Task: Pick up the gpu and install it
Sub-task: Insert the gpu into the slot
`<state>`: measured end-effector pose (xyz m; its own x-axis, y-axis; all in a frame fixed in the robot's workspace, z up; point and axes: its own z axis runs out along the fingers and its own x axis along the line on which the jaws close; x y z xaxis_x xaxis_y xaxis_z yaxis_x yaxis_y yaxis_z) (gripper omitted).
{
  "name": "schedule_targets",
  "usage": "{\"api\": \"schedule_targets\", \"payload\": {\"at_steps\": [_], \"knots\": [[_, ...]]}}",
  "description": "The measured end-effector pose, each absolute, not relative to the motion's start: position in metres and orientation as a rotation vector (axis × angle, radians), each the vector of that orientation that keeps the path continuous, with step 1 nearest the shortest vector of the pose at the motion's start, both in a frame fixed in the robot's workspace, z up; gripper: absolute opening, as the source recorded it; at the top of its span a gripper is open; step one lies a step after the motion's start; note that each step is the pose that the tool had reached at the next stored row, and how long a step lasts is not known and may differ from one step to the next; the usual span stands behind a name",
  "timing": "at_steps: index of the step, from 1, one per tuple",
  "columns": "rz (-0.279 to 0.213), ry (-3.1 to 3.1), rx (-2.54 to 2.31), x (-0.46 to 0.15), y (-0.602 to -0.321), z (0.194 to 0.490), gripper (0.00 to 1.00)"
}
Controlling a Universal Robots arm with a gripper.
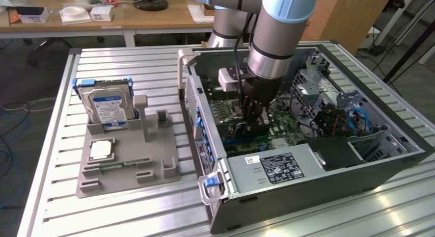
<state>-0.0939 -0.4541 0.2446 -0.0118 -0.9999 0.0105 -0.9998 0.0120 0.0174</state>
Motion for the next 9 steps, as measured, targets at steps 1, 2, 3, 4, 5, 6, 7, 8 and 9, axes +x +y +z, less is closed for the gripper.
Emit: {"api": "schedule_targets", "payload": {"at_steps": [1, 2, 3, 4, 5, 6, 7, 8, 9], "knots": [[-0.008, -2.221, 2.194, -0.0939, -0.4541, 0.2443, 0.26], [-0.008, -2.220, 2.194, -0.0939, -0.4541, 0.2443, 0.26], [-0.008, -2.220, 2.194, -0.0939, -0.4541, 0.2443, 0.26], [-0.008, -2.220, 2.194, -0.0939, -0.4541, 0.2442, 0.26], [-0.008, -2.221, 2.194, -0.0939, -0.4541, 0.2442, 0.26], [-0.008, -2.221, 2.194, -0.0939, -0.4541, 0.2442, 0.26], [-0.008, -2.221, 2.194, -0.0939, -0.4541, 0.2442, 0.26], [-0.008, -2.221, 2.194, -0.0939, -0.4541, 0.2441, 0.26], [-0.008, -2.221, 2.194, -0.0939, -0.4541, 0.2441, 0.26]]}}
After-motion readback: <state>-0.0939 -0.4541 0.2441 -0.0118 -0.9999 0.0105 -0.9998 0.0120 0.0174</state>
